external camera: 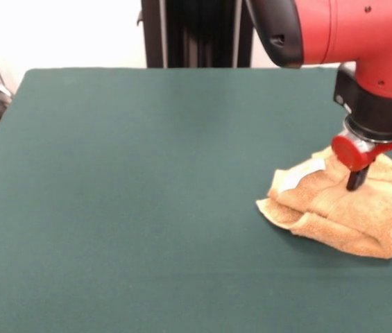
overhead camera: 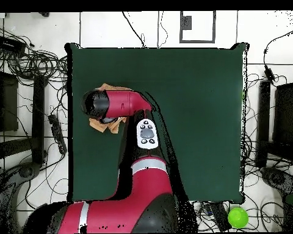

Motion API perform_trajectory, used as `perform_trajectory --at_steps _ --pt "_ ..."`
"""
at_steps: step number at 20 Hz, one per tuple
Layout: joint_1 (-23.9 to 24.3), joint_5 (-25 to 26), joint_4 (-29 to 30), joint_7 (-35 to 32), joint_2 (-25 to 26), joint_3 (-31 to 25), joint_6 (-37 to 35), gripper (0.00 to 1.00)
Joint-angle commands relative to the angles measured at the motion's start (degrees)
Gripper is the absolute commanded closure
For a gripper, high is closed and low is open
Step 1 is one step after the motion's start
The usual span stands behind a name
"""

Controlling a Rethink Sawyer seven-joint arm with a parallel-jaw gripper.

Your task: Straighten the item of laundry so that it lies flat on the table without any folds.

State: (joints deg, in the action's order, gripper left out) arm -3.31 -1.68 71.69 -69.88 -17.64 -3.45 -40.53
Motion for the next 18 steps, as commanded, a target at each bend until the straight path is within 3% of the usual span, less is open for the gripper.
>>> perform_trajectory --at_steps 1,5,13,18 --pt "-2.3 -2.9 5.3 -15.8 1.4 -3.1 2.2 1.0" --pt "-2.5 -3.1 4.7 -15.9 1.5 -2.9 0.9 1.0" --pt "-3.2 -2.9 -2.0 -14.4 2.6 -1.8 -11.2 1.0" --pt "-3.4 -2.7 -2.3 -14.5 2.5 -1.7 -12.3 1.0"
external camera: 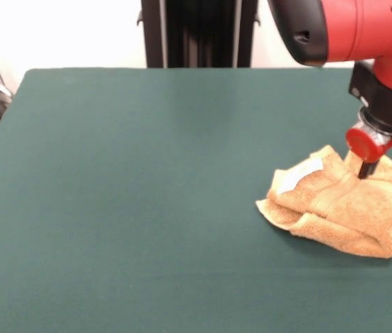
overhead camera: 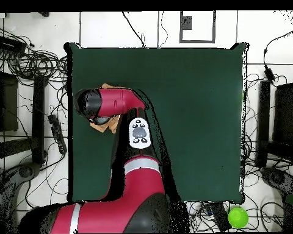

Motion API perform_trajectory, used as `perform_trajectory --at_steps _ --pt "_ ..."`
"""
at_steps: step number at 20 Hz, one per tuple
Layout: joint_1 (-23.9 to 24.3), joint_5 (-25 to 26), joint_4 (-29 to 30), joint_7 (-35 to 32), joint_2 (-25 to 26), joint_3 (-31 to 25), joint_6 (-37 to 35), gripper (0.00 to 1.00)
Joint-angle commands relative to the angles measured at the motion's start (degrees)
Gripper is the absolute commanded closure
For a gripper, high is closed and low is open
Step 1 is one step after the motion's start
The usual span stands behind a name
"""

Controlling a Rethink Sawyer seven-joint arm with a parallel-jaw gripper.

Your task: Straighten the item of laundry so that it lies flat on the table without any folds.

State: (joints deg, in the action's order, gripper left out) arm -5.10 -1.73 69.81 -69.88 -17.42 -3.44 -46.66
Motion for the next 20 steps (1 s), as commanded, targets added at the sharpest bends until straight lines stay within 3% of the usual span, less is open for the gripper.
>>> perform_trajectory --at_steps 1,11,12,20 --pt "-1.6 -2.7 -0.2 -14.6 2.2 -1.7 -6.3 1.0" --pt "-1.4 -2.5 -3.3 -14.0 3.3 -1.9 -9.2 1.0" --pt "-1.4 -2.3 -3.2 -14.0 3.3 -1.9 -8.8 0.0" --pt "-1.0 -2.3 -3.5 -12.7 2.9 -2.9 -7.7 0.0"
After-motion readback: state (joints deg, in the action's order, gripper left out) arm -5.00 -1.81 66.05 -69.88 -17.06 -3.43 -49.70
